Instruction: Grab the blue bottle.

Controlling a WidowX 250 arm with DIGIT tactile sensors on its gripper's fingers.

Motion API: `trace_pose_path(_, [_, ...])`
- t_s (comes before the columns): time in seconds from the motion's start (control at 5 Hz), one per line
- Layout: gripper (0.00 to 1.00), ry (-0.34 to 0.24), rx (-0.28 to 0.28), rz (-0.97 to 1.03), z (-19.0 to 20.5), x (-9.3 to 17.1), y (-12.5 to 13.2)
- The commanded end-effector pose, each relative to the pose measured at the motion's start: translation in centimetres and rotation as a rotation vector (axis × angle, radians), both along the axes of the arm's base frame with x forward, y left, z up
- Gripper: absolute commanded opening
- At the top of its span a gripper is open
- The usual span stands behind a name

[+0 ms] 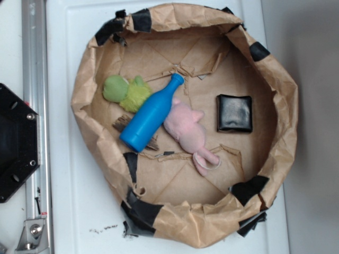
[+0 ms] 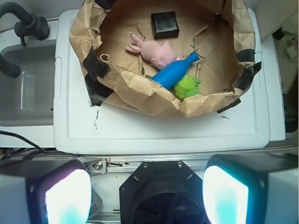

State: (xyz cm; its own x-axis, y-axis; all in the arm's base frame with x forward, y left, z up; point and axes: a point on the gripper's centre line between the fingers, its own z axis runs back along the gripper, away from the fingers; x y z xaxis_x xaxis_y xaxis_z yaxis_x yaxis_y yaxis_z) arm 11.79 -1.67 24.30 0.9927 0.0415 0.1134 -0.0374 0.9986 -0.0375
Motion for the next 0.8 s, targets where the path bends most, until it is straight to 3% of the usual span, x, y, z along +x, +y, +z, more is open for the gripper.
trace_pose_path(0.0, [1.00,0.000,0.000,0.000,0.0,0.0,0.0])
trace_pose_path(0.4, [1.00,-0.022,0.051,0.361,-5.2,9.6,2.7])
trace_pose_path(0.6, [1.00,0.080,0.126,0.425,-10.1,13.1,4.0])
